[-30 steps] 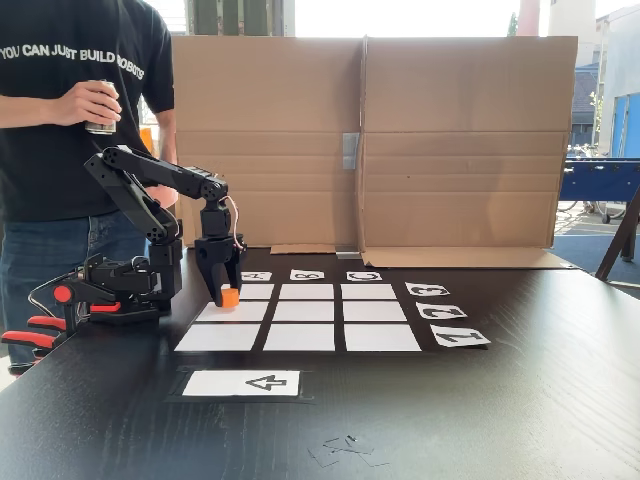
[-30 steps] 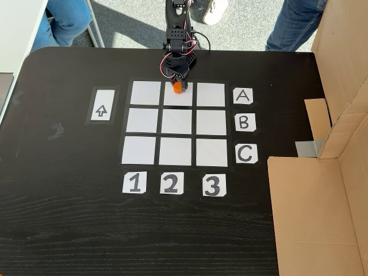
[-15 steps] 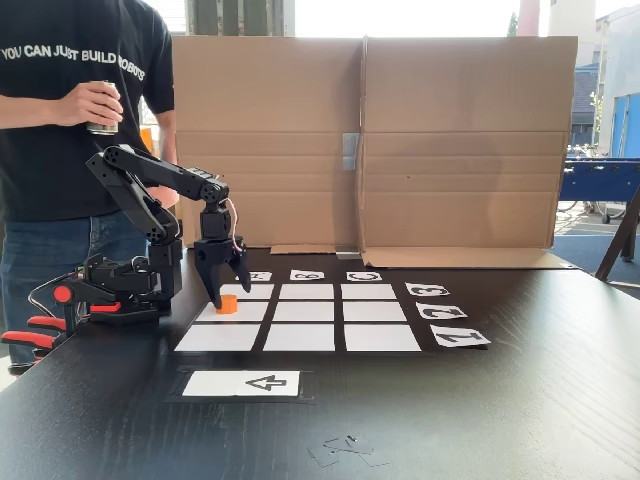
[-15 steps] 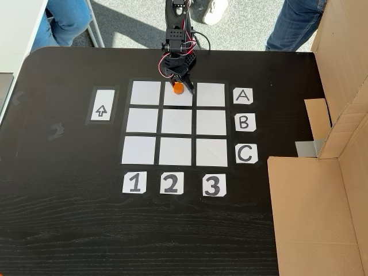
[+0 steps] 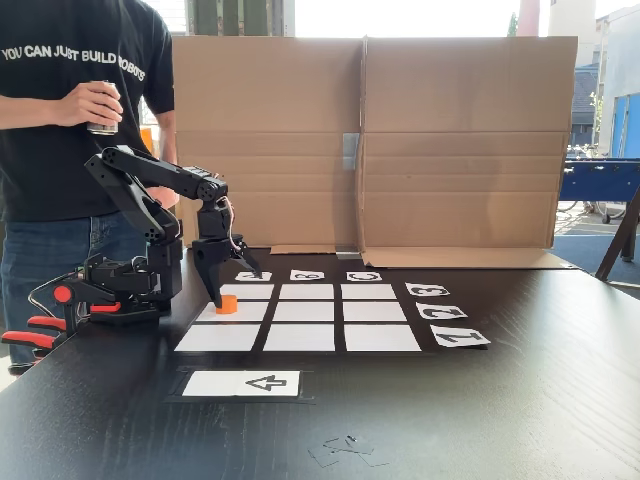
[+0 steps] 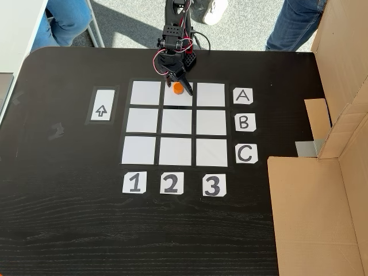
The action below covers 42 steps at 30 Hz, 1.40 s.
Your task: Pick up the round, orange token and place it in the grid on square A2.
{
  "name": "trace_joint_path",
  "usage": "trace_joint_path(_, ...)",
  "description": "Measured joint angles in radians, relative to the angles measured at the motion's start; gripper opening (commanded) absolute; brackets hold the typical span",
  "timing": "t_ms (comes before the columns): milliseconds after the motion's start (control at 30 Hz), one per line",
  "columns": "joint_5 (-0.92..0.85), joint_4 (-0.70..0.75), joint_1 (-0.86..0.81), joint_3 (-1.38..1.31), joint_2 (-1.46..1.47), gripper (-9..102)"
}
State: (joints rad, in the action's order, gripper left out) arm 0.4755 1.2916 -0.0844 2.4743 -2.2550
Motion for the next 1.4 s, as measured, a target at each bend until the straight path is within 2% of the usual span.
trace_joint_path(200,0.069,0.009,-0.092,-0.184,-0.031,56)
trace_joint_path(367,0.166,-0.064,-0.181,-0.342,-0.048,56)
trace_joint_path(533,0.225,-0.212,-0.371,-0.515,-0.058,56)
trace_joint_path(667,0.249,-0.273,-0.538,-0.621,-0.058,56)
trace_joint_path(767,0.344,-0.351,-0.657,-0.669,-0.071,55)
trace_joint_path(867,0.465,-0.446,-0.793,-0.683,-0.101,46)
trace_joint_path(967,0.588,-0.5,-0.925,-0.69,-0.132,20)
trace_joint_path(1067,0.698,-0.535,-1.074,-0.692,-0.156,0)
trace_joint_path(1233,0.799,-0.546,-1.276,-0.65,-0.204,0)
trace_joint_path(1400,0.851,-0.555,-1.382,-0.469,-0.291,0)
